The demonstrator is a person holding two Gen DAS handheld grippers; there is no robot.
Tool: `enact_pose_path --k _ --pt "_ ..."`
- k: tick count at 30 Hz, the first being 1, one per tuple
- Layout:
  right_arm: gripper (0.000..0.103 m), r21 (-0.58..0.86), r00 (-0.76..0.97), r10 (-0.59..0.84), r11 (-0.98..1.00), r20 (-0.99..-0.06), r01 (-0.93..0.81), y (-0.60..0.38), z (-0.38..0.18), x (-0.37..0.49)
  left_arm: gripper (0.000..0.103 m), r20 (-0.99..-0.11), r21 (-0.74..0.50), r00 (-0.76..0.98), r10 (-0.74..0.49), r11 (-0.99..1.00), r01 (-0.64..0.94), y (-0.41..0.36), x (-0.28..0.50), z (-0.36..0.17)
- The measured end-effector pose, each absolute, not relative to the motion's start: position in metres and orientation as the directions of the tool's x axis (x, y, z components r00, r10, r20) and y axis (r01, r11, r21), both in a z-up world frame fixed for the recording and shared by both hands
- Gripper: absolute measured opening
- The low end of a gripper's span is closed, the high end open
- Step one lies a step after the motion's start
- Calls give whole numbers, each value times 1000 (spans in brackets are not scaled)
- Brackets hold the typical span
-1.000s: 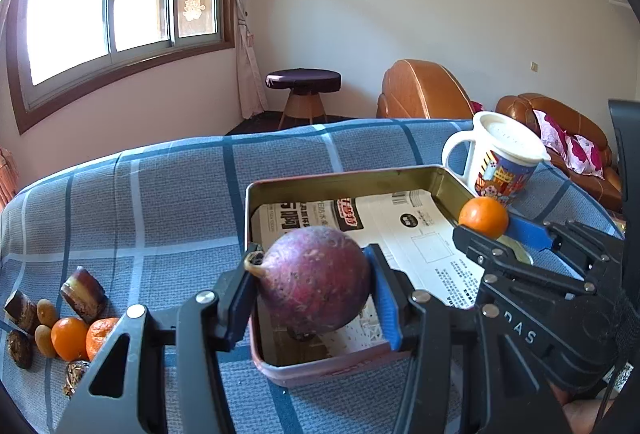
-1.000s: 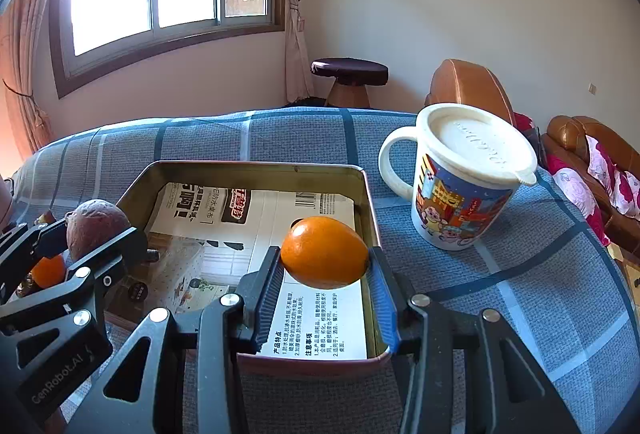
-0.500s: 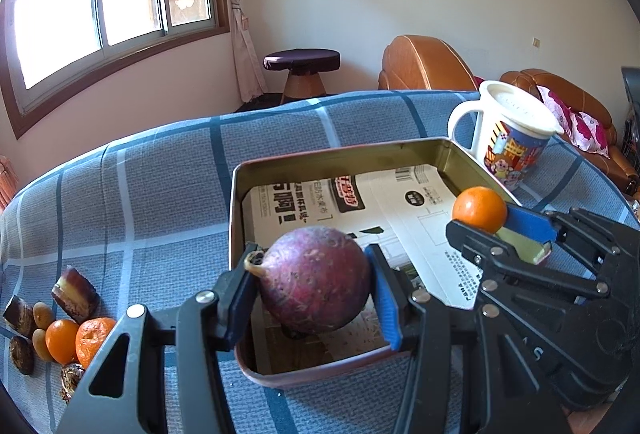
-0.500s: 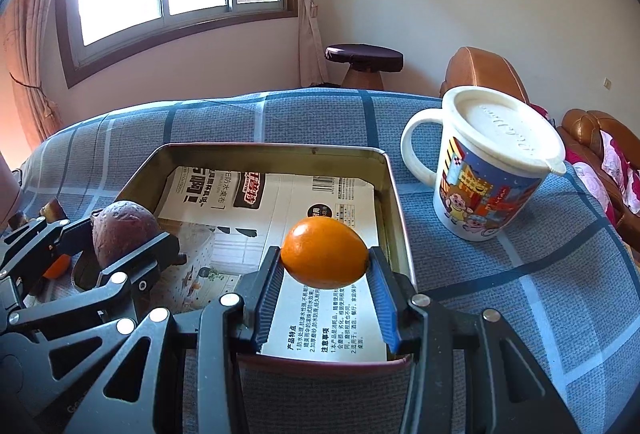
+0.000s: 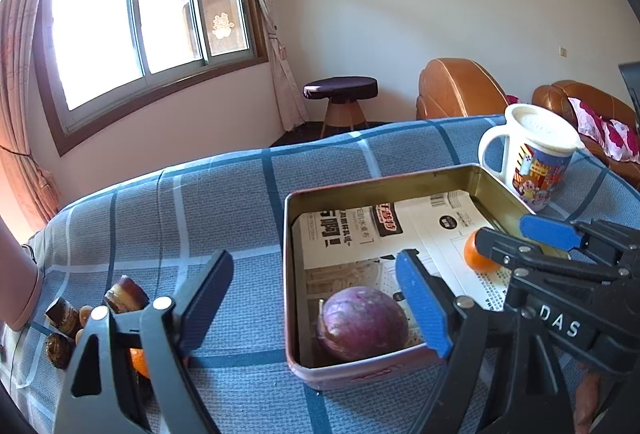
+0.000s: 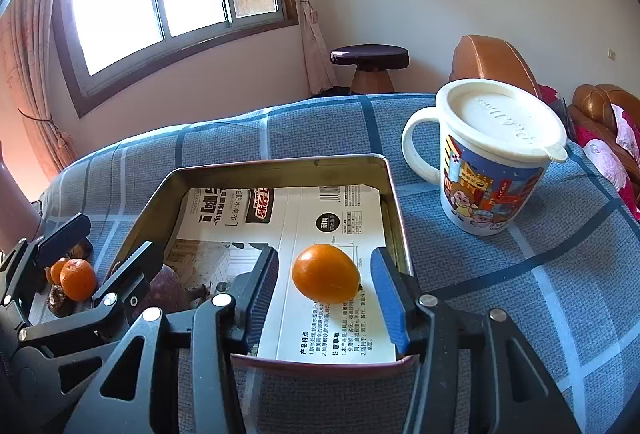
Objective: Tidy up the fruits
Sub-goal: 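Move both open tools back from the tin toward the fruit pile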
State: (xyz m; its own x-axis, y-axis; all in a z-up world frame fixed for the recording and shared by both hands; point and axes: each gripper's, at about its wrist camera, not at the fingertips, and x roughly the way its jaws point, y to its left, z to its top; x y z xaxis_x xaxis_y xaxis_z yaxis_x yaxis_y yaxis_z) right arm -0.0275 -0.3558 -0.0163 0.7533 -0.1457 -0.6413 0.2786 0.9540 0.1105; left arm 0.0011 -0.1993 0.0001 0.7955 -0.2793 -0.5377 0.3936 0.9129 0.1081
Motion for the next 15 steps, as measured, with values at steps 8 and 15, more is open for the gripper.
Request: enact_pose_path --k 8,15 --pt "73 136 794 -144 952 -591 274 -355 -7 -35 101 -525 80 809 -266 930 358 -183 -2 6" --pt "81 128 832 -202 942 -516 309 -354 2 -46 103 -515 81 820 -252 937 339 -173 -9 7"
